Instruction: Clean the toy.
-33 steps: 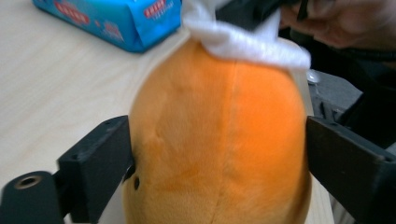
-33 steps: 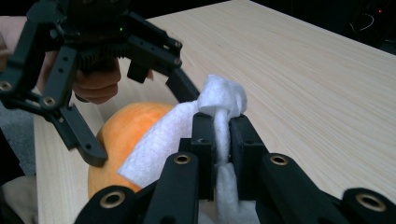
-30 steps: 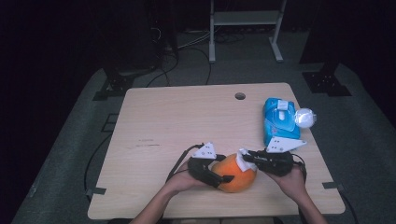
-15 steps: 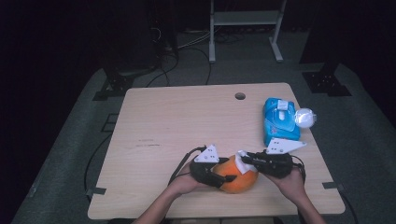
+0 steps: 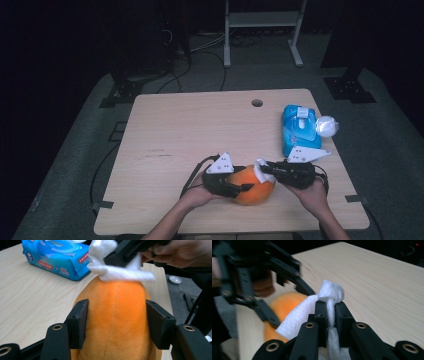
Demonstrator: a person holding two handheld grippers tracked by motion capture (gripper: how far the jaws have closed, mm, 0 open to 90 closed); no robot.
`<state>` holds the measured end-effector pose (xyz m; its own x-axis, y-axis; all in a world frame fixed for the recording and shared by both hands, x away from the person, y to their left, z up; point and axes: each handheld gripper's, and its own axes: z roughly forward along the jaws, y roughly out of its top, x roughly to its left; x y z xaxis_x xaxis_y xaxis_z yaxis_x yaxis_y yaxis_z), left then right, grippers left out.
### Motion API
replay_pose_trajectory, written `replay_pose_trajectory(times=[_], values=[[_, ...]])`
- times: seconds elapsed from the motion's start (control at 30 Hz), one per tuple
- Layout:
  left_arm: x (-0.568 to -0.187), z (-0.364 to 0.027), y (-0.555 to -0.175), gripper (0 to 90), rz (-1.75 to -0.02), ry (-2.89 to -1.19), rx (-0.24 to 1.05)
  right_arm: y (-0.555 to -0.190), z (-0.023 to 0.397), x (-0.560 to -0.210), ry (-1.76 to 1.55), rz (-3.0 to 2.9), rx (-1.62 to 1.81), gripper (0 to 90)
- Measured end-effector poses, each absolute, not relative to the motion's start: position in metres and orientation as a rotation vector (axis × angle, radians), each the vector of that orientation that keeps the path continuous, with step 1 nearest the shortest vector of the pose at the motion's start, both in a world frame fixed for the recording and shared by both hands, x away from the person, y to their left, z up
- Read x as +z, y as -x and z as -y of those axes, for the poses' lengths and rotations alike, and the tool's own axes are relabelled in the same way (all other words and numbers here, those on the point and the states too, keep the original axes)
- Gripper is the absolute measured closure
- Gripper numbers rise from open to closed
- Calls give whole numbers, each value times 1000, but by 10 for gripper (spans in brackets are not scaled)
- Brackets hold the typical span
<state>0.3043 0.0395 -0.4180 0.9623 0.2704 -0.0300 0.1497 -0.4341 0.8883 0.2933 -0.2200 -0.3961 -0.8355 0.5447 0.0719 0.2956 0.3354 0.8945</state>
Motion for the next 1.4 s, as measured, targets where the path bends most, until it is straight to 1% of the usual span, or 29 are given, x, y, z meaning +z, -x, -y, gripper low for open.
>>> replay_pose_trajectory(times=[0.07,0.13,0.17,0.2,0.23,0.27,0.33,0.37,0.4,0.5,0.53,0.6,0.77,0.87,1.17,1.33,1.4], values=[[-418,-39,-304,404,-293,-2032,148,-291,216,-394,-737,-2365,1513,811],[-418,-40,-303,382,-282,-2034,152,-289,212,-394,-712,-2373,1505,810],[-418,-40,-303,356,-273,-2032,139,-291,214,-396,-723,-2378,1508,810],[-418,-40,-303,303,-273,-2032,139,-291,214,-396,-723,-2378,1508,810],[-418,-42,-306,242,-280,-2021,101,-296,219,-401,-748,-2384,1483,810],[-418,-43,-309,210,-285,-2011,70,-297,221,-403,-756,-2383,1471,810],[-419,-46,-313,151,-322,-2002,53,-301,228,-406,-797,-2373,1479,810],[-421,-47,-315,139,-333,-2007,41,-302,231,-407,-812,-2365,1470,810],[-423,-48,-316,144,-335,-2003,24,-303,234,-407,-826,-2359,1472,810],[-425,-47,-315,236,-328,-2003,20,-303,236,-407,-836,-2356,1479,810],[-425,-46,-313,264,-321,-2016,49,-301,231,-406,-829,-2358,1465,811],[-423,-45,-313,291,-327,-2022,62,-299,227,-403,-810,-2354,1459,811],[-422,-42,-309,304,-306,-2032,90,-291,214,-395,-747,-2356,1503,810],[-423,-45,-310,320,-285,-2042,82,-289,210,-394,-716,-2367,1479,810],[-427,-57,-318,324,-276,-2045,30,-308,243,-413,-889,-2357,1457,809],[-426,-56,-318,324,-287,-2043,29,-304,237,-408,-860,-2358,1451,810],[-422,-51,-313,325,-295,-2043,64,-301,231,-403,-832,-2359,1471,811]])
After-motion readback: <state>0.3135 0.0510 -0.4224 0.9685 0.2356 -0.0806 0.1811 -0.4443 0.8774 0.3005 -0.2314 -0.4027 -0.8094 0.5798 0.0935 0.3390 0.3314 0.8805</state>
